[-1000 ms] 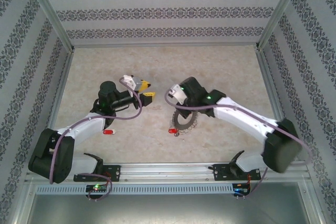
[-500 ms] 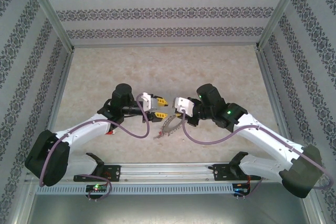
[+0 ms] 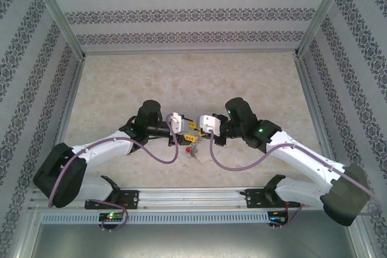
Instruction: Put the keys on the keyring
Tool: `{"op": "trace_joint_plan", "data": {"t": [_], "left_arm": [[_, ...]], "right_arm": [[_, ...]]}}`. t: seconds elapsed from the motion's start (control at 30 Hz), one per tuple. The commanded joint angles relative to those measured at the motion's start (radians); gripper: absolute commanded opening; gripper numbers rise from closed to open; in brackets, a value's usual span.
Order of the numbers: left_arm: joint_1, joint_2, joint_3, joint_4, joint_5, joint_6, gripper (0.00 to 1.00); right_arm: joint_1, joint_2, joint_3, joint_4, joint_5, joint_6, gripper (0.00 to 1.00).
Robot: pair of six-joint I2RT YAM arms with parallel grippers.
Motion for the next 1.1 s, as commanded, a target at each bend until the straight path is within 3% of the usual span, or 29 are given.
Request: {"op": "trace_joint_plan", "data": {"t": [0.0, 0.2, 0.37, 0.7, 0.8, 1.03, 1.07], "left_arm": [[-0.011, 0.022, 0.008, 0.026, 0.002, -0.011, 0.32], [-0.014, 0.024, -0.005, 0.078, -0.014, -0.039, 0.27], [-0.020, 0.036, -0.018, 0.089, -0.044, -0.037, 0.17], [-0.031, 0.090, -0.032, 0.151, -0.112, -0.058, 0.15], [-0.031, 0.093, -0.047, 0.209, -0.137, -0.083, 0.07], [-0.048, 0.111, -0.078, 0.282, -0.188, -0.071, 0.05], [-0.053, 0.114, -0.087, 0.296, -0.177, -0.052, 0.01]], "right_arm": [[0.000, 0.005, -0.014, 0.082, -0.036, -0.012, 0.00], [0.020, 0.031, -0.012, 0.082, -0.016, -0.026, 0.00], [0.025, 0.032, -0.033, 0.129, -0.019, 0.003, 0.00], [0.037, 0.061, -0.078, 0.209, -0.034, 0.051, 0.00], [0.042, 0.067, -0.084, 0.216, -0.037, 0.046, 0.00], [0.044, 0.081, -0.098, 0.236, -0.053, 0.043, 0.00], [0.043, 0.085, -0.095, 0.226, -0.051, 0.036, 0.00]]}}
